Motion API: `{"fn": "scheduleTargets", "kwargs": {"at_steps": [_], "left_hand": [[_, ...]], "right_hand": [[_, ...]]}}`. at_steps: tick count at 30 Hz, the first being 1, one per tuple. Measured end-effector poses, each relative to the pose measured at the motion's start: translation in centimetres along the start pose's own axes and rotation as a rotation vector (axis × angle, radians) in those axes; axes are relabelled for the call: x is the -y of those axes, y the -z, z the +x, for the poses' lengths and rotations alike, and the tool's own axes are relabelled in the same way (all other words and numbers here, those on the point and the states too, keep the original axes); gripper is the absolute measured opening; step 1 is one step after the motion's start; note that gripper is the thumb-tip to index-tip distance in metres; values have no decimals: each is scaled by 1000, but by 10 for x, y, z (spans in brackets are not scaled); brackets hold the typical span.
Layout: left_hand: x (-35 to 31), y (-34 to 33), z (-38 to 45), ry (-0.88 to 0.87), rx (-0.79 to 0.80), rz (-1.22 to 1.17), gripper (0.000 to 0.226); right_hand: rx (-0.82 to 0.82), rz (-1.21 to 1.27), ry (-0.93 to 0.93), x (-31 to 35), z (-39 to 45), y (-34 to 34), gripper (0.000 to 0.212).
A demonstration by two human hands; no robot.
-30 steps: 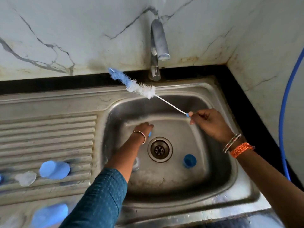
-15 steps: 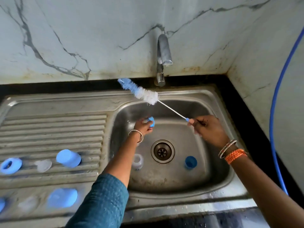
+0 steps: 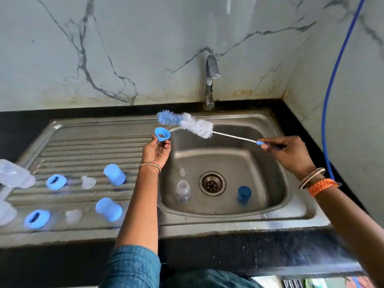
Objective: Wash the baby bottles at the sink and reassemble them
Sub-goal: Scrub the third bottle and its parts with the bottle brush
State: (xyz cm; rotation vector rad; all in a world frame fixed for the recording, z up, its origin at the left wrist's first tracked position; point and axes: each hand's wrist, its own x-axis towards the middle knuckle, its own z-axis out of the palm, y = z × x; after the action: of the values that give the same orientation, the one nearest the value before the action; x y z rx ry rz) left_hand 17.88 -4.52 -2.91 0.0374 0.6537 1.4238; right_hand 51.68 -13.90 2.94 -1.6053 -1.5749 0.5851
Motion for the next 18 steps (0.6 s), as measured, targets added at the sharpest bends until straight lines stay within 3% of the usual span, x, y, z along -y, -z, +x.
{"fn": "scheduleTargets", "kwargs": {"at_steps": [11,18], "left_hand": [[-30,-4,-2,-17,96,41,54],[-40,-17,-3,-54,1,194,43]], "right_hand": [[62,-74,-77,8,9,11,14],[-2,-43,31,17,9,13,24]]}}
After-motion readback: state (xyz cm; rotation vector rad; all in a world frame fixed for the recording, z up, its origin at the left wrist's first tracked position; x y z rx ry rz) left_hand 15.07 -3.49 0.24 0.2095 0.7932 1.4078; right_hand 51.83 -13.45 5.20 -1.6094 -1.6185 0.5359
